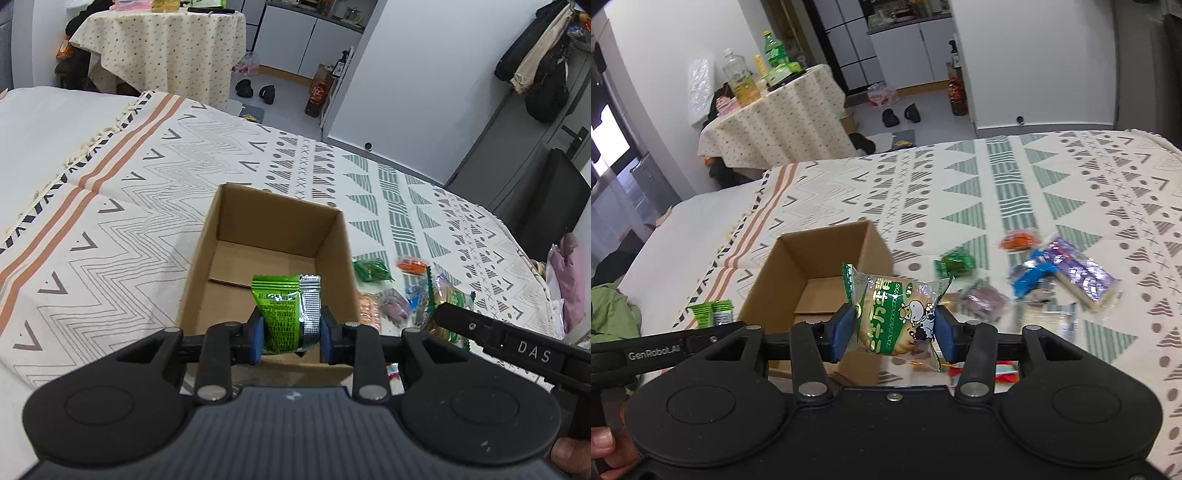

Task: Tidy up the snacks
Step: 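Carry both packets into the cardboard box and open both tools, then move both open tools back over the snack pile, then grasp the red snack bar with the left tool while the right tool grasps the blue packet, then carry the red bar and blue packet into the box and open both tools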

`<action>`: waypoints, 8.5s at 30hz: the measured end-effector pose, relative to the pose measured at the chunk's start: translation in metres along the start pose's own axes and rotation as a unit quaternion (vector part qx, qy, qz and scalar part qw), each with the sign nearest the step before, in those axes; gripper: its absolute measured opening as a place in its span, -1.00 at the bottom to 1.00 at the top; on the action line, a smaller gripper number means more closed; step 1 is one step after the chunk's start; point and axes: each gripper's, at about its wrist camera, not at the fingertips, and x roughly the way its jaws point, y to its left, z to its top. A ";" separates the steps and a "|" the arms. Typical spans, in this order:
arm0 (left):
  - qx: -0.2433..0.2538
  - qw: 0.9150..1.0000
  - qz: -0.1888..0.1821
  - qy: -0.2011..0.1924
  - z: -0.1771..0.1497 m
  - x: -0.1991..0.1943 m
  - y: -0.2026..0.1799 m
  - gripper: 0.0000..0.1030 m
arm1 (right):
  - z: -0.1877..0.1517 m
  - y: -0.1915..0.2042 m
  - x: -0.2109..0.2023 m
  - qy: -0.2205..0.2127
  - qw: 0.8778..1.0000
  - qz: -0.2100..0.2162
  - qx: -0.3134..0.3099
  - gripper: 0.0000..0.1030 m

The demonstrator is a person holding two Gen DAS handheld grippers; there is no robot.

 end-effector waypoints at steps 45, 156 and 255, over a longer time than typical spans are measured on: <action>-0.026 0.998 0.055 0.015 0.005 -0.012 0.026 1.00 | -0.004 0.018 -0.001 0.005 1.000 0.004 0.017 0.93; -0.041 0.996 0.045 0.070 -0.086 0.160 -0.158 -0.33 | -0.041 -0.212 0.069 0.151 0.965 0.038 0.213 0.40; -0.075 0.996 -0.034 0.015 -0.030 0.053 -0.094 -0.65 | -0.013 -0.093 0.018 0.061 0.988 0.057 0.133 -0.38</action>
